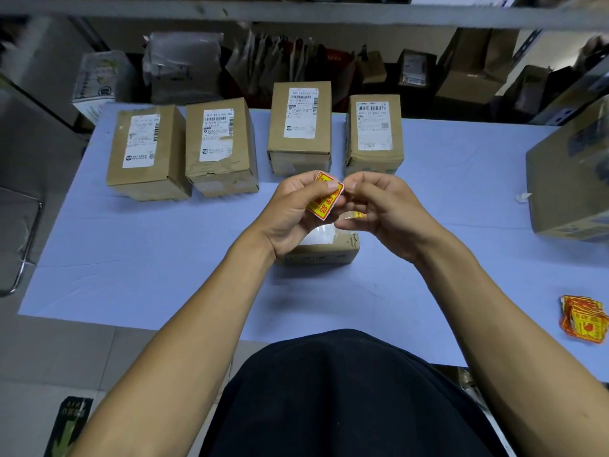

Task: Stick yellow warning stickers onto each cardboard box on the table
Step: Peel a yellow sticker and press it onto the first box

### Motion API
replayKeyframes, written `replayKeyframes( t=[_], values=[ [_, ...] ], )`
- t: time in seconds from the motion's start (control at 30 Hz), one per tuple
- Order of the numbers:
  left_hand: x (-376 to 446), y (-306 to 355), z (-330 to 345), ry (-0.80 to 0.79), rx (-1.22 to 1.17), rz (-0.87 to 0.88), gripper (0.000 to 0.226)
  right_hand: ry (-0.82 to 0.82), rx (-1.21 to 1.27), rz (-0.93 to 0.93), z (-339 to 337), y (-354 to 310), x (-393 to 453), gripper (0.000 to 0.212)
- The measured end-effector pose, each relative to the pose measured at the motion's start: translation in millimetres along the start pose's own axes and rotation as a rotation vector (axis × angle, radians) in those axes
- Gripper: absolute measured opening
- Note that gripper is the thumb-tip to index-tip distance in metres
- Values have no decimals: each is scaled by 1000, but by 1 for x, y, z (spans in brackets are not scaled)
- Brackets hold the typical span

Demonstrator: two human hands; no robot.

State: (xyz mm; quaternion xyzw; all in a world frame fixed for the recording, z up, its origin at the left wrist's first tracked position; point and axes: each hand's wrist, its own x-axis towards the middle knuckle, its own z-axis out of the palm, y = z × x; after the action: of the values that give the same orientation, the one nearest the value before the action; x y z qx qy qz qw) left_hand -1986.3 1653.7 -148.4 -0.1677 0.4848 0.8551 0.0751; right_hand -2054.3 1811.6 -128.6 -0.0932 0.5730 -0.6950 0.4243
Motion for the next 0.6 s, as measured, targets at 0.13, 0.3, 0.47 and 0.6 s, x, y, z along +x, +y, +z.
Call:
replayKeyframes(
  t=[0.13,0.3,0.47,0.6],
  values=[
    [1,-7,2,207,84,75,27,73,-73,-101,5,3,2,23],
    [-4,-14,10,349,372,239,5,198,-300,-184,8,10,5,23],
    [-9,-19,22,373,290,185,8,217,-370,-191,4,17,6,14],
    [-8,-24,31,420,302,170,12,198,-387,-178,-6,21,4,16]
  ],
)
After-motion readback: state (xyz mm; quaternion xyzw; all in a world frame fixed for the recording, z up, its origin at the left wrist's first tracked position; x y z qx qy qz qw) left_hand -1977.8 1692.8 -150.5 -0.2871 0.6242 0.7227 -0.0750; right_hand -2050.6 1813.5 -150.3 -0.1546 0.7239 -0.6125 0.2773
